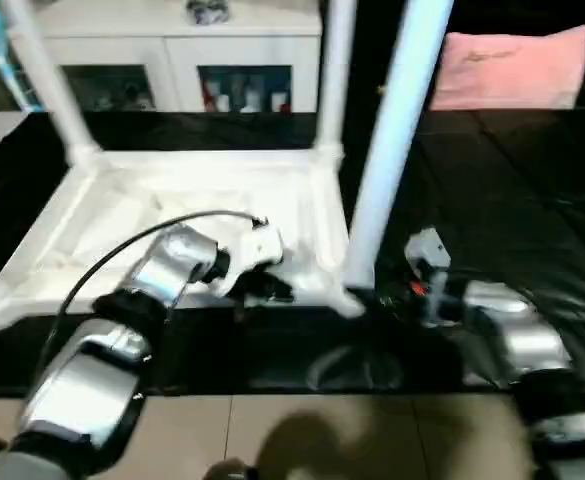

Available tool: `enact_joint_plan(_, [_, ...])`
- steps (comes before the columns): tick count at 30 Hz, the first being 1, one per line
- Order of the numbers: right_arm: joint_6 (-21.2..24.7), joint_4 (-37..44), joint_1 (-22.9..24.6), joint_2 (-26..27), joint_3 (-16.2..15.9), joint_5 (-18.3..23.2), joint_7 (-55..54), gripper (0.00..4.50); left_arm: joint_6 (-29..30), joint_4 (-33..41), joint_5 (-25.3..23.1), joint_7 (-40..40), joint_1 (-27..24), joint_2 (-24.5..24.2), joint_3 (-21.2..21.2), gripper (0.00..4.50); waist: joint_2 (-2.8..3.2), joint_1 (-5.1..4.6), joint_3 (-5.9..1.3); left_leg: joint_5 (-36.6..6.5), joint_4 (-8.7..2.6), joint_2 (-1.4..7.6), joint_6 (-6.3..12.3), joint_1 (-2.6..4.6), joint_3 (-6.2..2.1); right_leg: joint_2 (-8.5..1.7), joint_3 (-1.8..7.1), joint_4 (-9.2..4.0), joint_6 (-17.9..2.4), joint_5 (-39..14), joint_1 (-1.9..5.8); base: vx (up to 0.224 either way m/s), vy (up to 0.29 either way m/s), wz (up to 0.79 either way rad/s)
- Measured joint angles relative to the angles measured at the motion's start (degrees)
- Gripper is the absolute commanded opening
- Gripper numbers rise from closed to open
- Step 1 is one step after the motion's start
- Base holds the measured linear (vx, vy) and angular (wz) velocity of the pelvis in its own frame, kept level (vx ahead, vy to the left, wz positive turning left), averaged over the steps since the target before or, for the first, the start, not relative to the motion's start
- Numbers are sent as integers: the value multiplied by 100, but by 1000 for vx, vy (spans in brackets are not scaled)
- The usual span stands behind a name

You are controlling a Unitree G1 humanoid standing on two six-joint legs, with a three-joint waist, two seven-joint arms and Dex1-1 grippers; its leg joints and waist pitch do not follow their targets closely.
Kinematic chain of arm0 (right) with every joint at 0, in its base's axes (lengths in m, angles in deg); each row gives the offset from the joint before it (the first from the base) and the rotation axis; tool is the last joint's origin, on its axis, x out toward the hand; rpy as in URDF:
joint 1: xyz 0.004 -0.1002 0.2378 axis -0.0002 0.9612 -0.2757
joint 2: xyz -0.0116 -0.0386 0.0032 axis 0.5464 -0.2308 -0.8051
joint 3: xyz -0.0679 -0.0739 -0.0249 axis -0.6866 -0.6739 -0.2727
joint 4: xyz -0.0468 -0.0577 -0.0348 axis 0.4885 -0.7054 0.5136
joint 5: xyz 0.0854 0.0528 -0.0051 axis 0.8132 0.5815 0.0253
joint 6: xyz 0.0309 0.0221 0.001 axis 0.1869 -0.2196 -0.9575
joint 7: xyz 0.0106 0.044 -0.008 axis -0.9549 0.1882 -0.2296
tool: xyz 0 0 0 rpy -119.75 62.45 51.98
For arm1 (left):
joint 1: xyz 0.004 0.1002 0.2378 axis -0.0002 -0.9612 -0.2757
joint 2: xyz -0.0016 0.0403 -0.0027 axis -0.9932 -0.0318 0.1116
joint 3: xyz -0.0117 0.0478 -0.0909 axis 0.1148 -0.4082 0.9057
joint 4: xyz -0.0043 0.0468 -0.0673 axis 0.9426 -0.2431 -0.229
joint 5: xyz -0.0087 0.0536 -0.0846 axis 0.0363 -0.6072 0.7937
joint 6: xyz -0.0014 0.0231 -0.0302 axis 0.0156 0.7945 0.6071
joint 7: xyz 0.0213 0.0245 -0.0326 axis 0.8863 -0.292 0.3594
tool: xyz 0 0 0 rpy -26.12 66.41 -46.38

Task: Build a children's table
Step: Rotate leg to tighten

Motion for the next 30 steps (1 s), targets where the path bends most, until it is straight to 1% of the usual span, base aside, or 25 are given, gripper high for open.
enact_joint_plan(1, [-52,-230,-118,158,95,-13,-456,274,262,-71,79,292,31,165,132,0,-1,-52,1,0,0,-8,0,8,1,-7,1,-1,-2,1,3,0,0,0])
enact_joint_plan(4, [-60,-786,-603,543,342,-135,-1757,274,777,-233,203,1159,205,633,394,0,-15,-193,14,0,3,-13,0,6,1,-15,-5,-6,-24,15,-13,0,0,0])
enact_joint_plan(6, [-52,-1116,-877,720,427,-186,-2408,274,958,-312,300,1576,256,862,564,0,-22,-278,18,-2,-3,-13,2,5,1,-20,-16,-9,-25,18,-15,0,0,0])
enact_joint_plan(7, [-40,-1343,-1110,859,498,-228,-2853,274,1025,-389,324,1872,330,993,630,0,-24,-313,19,-2,-11,-11,1,-2,0,-22,-25,-9,-24,29,-25,0,0,0])
enact_joint_plan(10, [-13,-1587,-1367,980,545,-286,-3373,274,1059,-415,321,2194,409,1112,635,0,-22,-316,18,-1,-41,2,-1,-29,-11,-20,-66,-22,-11,24,-44,0,0,0])
enact_joint_plan(13, [-25,-1735,-1514,1021,551,-313,-3485,274,987,-411,199,2265,443,1092,614,0,-20,-303,16,6,-39,16,8,-62,-38,-8,-92,-28,-5,20,-57,0,0,0])
enact_joint_plan(16, [-48,-1841,-1570,1036,584,-318,-3488,274,929,-411,114,2320,445,1084,570,0,-20,-301,16,6,-32,15,8,-65,-39,-10,-93,-29,-6,20,-55,0,0,0])
enact_joint_plan(17, [-59,-1857,-1571,1041,604,-318,-3482,309,921,-411,100,2329,445,1083,556,0,-20,-302,16,1,-30,14,0,-65,-39,-12,-93,-31,-7,21,-53,0,0,0])
enact_joint_plan(19, [-179,-1972,-1589,1040,612,-358,-3474,346,876,-411,45,2377,445,1043,491,0,-20,-305,16,0,-27,8,-2,-63,-39,-19,-92,-32,-10,24,-49,0,0,0])
enact_joint_plan(21, [-224,-2073,-1529,1052,647,-329,-3441,346,823,-411,-6,2393,444,1029,453,0,-18,-298,18,0,-26,6,-2,-63,-36,-27,-94,-31,-10,25,-47,0,0,0])
enact_joint_plan(22, [-259,-2067,-1511,1064,690,-271,-3385,369,799,-411,-8,2387,441,1015,444,0,-16,-298,18,0,-25,4,-1,-63,-33,-31,-93,-30,-8,26,-47,0,0,0])
enact_joint_plan(23, [-260,-2065,-1505,1065,751,-216,-3331,378,781,-411,-23,2381,441,1013,438,0,-15,-298,18,0,-25,2,-1,-63,-32,-34,-93,-30,-8,26,-46,0,0,0])
enact_joint_plan(24, [-268,-2063,-1495,1068,791,-179,-3286,378,751,-412,-41,2376,439,1012,433,0,-15,-297,18,0,-25,2,-1,-64,-31,-35,-94,-31,-8,26,-46,0,0,0])
enact_joint_plan(25, [-273,-2009,-1454,1052,808,-149,-3209,394,716,-416,-47,2347,437,1007,424,0,-15,-295,18,0,-25,0,-1,-65,-31,-37,-94,-31,-8,26,-46,0,0,0])
enact_joint_plan(26, [-278,-1916,-1378,1014,819,-95,-3146,394,687,-420,-49,2316,436,996,416,0,-14,-290,19,0,-26,-1,0,-66,-31,-38,-95,-33,-8,26,-46,0,0,0])
enact_joint_plan(28, [-273,-1754,-1258,988,841,-33,-2991,418,613,-428,-52,2247,436,951,382,0,-12,-285,20,0,-27,-2,0,-69,-31,-39,-96,-33,-8,26,-48,0,0,0])
enact_joint_plan(30, [-228,-1614,-1140,941,854,31,-2818,427,548,-458,-54,2171,436,908,376,0,-12,-284,20,0,-27,-1,0,-70,-31,-39,-99,-33,-8,26,-49,0,0,0])
